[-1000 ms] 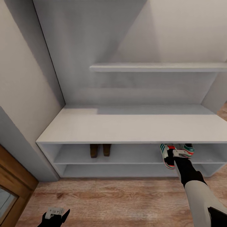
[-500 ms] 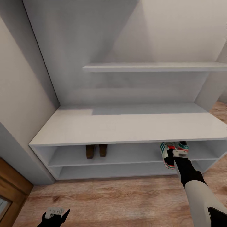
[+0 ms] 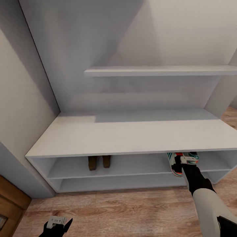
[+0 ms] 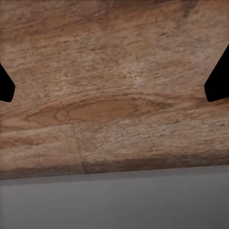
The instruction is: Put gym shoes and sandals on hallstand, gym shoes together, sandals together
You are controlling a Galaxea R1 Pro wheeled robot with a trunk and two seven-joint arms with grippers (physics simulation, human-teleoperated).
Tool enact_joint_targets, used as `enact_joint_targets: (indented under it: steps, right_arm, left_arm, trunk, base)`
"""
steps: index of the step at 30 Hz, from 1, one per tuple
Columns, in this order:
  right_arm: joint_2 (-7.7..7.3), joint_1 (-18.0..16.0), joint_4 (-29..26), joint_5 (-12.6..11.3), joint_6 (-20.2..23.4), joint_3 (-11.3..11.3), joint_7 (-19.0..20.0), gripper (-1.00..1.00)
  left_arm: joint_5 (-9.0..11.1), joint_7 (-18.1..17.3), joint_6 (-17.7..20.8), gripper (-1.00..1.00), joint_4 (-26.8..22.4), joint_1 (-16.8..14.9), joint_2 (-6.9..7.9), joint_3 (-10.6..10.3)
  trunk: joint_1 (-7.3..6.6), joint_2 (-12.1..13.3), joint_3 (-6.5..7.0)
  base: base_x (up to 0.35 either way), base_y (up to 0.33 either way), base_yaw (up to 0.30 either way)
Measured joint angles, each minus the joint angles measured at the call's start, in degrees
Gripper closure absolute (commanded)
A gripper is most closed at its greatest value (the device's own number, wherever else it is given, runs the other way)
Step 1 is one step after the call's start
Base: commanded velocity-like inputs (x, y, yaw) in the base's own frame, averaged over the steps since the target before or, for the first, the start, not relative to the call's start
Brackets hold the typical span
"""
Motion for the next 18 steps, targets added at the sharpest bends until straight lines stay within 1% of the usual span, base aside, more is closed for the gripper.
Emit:
enact_joint_targets:
  steps: [1, 3, 9, 16, 18]
  right_arm:
    - [0.0, 0.0, 0.0, -0.01, -0.01, 0.0, 0.0, 1.0]
    - [0.0, 0.02, -0.01, -0.01, -0.02, -0.01, 0.0, 1.0]
    - [0.0, 0.01, 0.0, -0.03, -0.01, -0.01, 0.0, 1.0]
    - [0.0, 0.01, -0.04, -0.02, -0.04, -0.01, 0.0, 1.0]
    - [0.0, 0.01, -0.06, -0.02, -0.03, -0.01, 0.0, 1.0]
  left_arm:
    - [0.0, 0.0, 0.0, -1.0, 0.0, 0.0, 0.0, 0.01]
    - [0.04, 0.01, 0.03, -1.0, 0.0, 0.01, 0.0, 0.04]
    - [0.0, 0.01, 0.07, -1.0, 0.0, 0.01, 0.01, -0.02]
    - [-0.06, 0.01, 0.08, -1.0, 0.0, 0.0, 0.01, -0.03]
    - [0.02, 0.01, 0.16, -1.0, 0.0, 0.0, -0.03, -0.03]
  trunk:
    - [0.0, 0.0, 0.0]
    - [0.44, -0.79, -0.37]
    - [1.75, -3.19, -1.83]
    - [1.76, -3.21, -2.15]
    - [1.75, -3.21, -2.15]
  base:
    - [0.001, 0.0, 0.0]
    - [0.0, 0.0, 0.0]
    - [0.0, 0.0, 0.0]
    - [0.0, 0.0, 0.0]
    - [0.143, 0.0, 0.0]
